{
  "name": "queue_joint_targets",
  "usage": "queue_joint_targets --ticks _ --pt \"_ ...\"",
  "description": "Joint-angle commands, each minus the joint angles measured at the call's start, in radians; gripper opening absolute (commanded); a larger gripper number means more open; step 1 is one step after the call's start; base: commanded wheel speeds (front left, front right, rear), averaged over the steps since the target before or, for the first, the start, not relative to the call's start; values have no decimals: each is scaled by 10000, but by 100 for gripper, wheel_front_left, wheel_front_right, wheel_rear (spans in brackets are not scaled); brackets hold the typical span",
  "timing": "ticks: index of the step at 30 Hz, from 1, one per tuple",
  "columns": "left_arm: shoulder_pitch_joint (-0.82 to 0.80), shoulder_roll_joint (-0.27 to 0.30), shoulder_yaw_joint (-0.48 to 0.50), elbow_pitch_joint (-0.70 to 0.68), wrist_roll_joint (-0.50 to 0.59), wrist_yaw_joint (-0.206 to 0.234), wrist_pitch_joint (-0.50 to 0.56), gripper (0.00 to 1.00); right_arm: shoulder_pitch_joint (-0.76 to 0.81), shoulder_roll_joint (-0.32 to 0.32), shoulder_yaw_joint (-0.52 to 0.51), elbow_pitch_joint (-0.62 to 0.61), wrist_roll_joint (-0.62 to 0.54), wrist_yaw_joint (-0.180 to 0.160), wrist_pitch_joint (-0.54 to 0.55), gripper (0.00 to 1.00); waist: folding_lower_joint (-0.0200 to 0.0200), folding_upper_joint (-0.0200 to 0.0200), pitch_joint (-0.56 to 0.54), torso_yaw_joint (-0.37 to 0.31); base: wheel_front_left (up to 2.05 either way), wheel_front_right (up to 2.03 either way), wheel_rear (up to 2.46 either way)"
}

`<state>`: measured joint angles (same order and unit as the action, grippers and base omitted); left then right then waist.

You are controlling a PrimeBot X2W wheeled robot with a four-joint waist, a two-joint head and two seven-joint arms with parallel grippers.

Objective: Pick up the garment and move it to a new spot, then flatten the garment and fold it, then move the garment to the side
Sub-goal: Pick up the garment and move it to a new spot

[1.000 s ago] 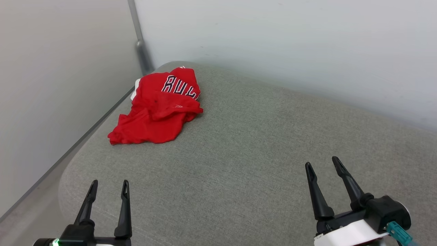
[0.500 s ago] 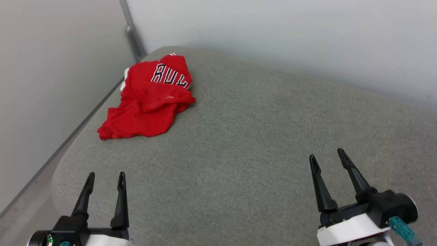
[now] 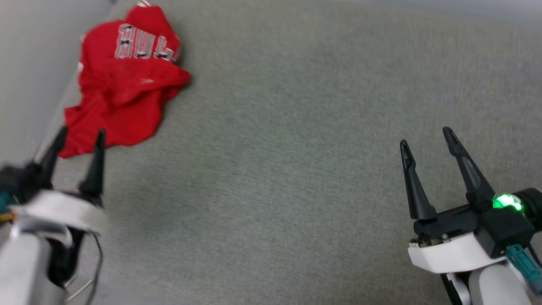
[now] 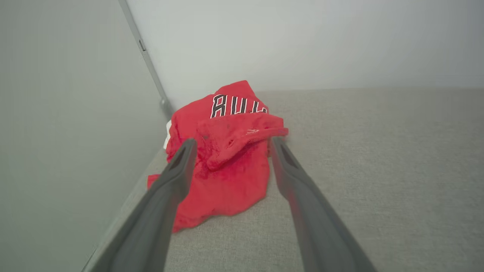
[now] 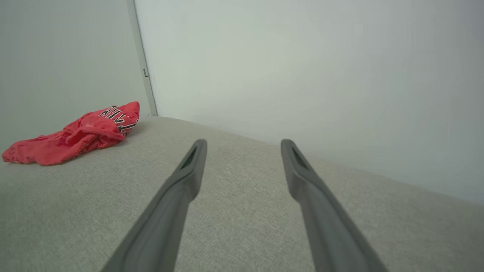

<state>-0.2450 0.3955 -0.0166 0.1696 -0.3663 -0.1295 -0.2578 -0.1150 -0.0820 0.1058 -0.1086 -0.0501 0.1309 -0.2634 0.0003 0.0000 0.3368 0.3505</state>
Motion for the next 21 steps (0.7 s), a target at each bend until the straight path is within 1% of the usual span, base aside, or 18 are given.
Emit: queue_joint_targets --ticks 1,3,6,7,10,11,13,16,18,21 --pt "-750 612 -390 454 -846 -9 446 100 -247 -73 2 -144 -78 -3 -21 100 -3 0 1131 -676 0 0 0" --pt "-1602 1524 -853 935 -2044 -9 1168 100 -349 -77 -40 -233 -119 -3 -21 100 -3 0 1512 -865 0 0 0" --pt "-2576 3007 -1825 1451 -3186 1 2229 100 -449 -91 -75 -232 -227 -3 -21 100 -3 0 2030 -1174 0 0 0" --pt "-2884 3362 -2174 1584 -3662 -1 2653 100 -502 -115 -93 -224 -270 -3 -21 100 -3 0 2176 -1259 0 0 0" --pt "-3831 4471 -2816 1867 -5023 0 3825 100 -589 -90 -102 -269 -275 -3 -21 100 -3 0 2672 -1513 0 0 0" --pt "-4064 4745 -3055 1965 -5396 0 4217 100 -607 -81 -146 -262 -304 -3 -21 100 -3 0 2806 -1581 0 0 0" --pt "-4450 5108 -3422 2109 -6363 0 5077 100 -676 -85 -135 -247 -411 -3 -21 100 -3 0 3021 -1746 0 0 0" --pt "-4990 5627 -3536 2394 -7766 0 6237 100 -789 -65 -174 -233 -401 -3 -20 100 -3 0 3277 -1997 0 0 0" --pt "-5171 5850 -3668 2556 -8370 -1 6858 100 -790 -28 -236 -217 -381 -3 -15 100 -3 0 3417 -2116 0 0 0" --pt "-5391 5992 -3838 2857 -8963 -1 7469 100 -744 -8 -396 -118 -399 -9 13 100 -3 0 3586 -2261 0 0 0"
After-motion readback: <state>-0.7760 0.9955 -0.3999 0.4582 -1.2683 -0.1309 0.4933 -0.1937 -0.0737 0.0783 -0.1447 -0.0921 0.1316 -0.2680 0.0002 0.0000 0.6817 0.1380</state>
